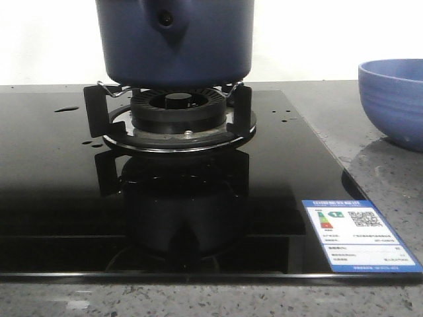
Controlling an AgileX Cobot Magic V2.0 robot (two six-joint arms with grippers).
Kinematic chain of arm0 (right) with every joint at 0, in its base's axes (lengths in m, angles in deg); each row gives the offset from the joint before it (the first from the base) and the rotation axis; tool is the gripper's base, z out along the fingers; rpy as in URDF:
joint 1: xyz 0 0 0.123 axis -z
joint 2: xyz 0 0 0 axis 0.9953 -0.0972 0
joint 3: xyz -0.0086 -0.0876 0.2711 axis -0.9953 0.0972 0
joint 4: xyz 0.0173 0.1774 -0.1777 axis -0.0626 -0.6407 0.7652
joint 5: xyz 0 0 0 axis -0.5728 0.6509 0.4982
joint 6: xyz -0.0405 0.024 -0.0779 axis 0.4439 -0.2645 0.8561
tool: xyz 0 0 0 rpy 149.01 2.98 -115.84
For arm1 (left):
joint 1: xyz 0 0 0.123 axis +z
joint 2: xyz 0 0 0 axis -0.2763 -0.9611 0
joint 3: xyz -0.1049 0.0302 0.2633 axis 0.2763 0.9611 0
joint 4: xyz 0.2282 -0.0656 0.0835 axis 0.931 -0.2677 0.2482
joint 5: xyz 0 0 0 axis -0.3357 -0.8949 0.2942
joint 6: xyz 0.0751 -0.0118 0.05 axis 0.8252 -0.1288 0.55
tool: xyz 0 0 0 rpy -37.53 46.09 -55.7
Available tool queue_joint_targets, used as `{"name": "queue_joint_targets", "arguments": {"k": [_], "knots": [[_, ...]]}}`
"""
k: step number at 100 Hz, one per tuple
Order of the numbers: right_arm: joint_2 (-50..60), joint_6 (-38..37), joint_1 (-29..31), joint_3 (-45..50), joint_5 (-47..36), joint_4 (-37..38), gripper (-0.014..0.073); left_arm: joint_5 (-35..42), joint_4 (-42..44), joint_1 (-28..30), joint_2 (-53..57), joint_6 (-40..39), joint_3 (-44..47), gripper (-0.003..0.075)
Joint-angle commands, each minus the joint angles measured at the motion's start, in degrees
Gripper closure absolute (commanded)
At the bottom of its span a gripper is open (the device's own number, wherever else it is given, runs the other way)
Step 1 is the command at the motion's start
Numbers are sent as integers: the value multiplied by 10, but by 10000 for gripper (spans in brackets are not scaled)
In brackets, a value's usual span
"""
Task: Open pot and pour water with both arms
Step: 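Lower the bowl onto the counter and open the right gripper, then lower the glass lid onto the pot with the left gripper and release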
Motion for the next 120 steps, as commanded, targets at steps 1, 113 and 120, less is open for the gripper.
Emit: {"name": "queue_joint_targets", "arguments": {"k": [1,113,120], "knots": [[24,2,4,-17,-9,-7,211,-22,-41,-6,22,-1,-23,377],[101,2,4,-83,11,-37,210,-32,-35,-57,-56,50,11,377],[101,2,4,-83,11,-37,210,-35,-35,-57,-60,50,11,377]]}}
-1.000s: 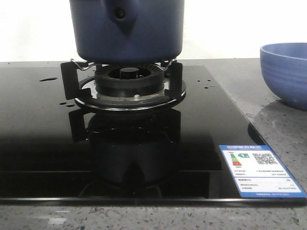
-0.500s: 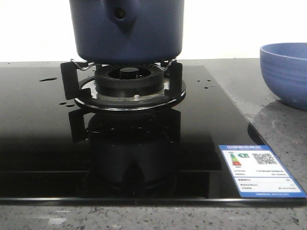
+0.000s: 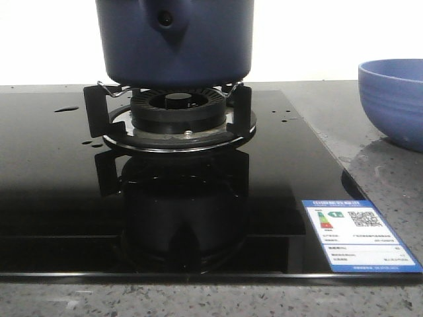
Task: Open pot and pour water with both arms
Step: 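Lower the glass lid onto the pot with the left gripper and release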
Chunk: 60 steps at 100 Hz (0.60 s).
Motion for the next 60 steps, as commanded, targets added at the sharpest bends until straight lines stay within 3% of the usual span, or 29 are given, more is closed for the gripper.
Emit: {"name": "queue_joint_targets", "arguments": {"k": [1,29,36,51,60], "knots": [[19,2,4,-20,-22,-15,210,-22,-46,-6,15,1,-23,377],[19,2,4,-20,-22,-15,210,-22,-37,-6,11,1,-23,370],[19,2,4,-20,-22,-15,210,-22,-36,-6,11,1,-23,330],[19,2,4,-20,-22,-15,210,-22,-38,-6,11,1,-23,169],[19,2,4,-20,-22,-15,210,-22,-48,-2,20,1,-23,153]]}}
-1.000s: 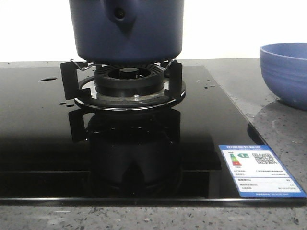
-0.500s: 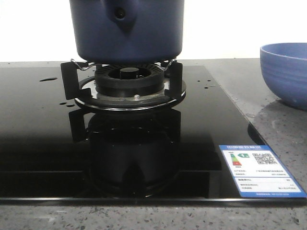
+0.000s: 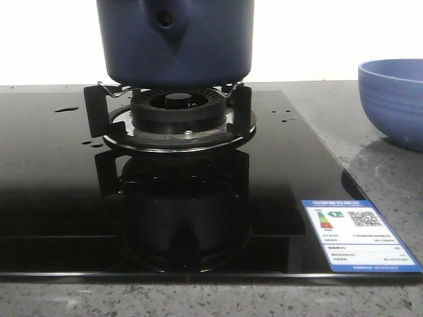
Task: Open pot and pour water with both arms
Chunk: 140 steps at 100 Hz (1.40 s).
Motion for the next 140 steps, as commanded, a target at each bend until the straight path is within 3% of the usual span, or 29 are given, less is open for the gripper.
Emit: {"name": "queue_joint_targets", "arguments": {"k": [1,24,34,41,53,61,65,78,102,111,127,140], "knots": [[19,2,4,-20,-21,-13,210,-14,-42,0,30,0,-22,153],[21,2,4,-20,-23,-37,210,-15,-45,47,99,-2,-22,153],[30,18,4,-20,-38,-91,222,-15,-45,77,133,-7,-22,156],[40,31,4,-20,-56,-141,282,-6,-45,95,152,-24,-22,195],[62,75,-8,-12,-118,-222,493,8,-35,122,175,-72,-22,391],[81,96,-28,2,-172,-241,669,9,-19,135,185,-103,-18,627],[93,100,-38,11,-206,-241,656,9,-6,139,189,-109,-15,739],[137,155,-78,62,-312,-241,650,46,19,139,213,-133,9,739],[264,253,-139,232,-480,-241,650,223,18,138,332,-108,169,740],[324,271,-151,322,-526,-241,650,236,-9,138,398,-51,256,739],[439,276,-169,478,-594,-241,650,236,-145,138,523,51,401,739],[521,276,-173,557,-597,-241,650,247,-152,138,603,53,483,739]]}}
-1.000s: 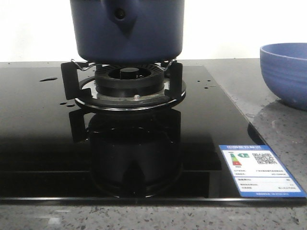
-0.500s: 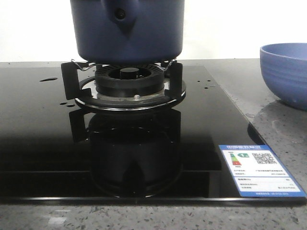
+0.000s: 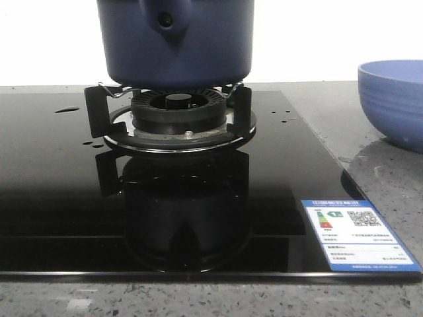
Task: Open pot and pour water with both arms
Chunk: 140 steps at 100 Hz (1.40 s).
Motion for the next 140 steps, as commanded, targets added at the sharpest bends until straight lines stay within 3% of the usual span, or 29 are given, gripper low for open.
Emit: {"name": "queue_joint_targets", "arguments": {"k": [1,21,122,131,140], "knots": [[45,8,-3,32,-46,-8,650,1,-49,1,53,12,34,739],[92,8,-3,65,-49,-9,650,10,-49,1,110,10,81,739],[92,8,-3,65,-51,-9,650,15,-49,5,141,1,80,739],[92,8,-3,65,-51,-9,650,24,7,19,149,-59,78,739],[92,8,-3,65,-51,-9,650,30,177,37,153,-243,71,739]]}}
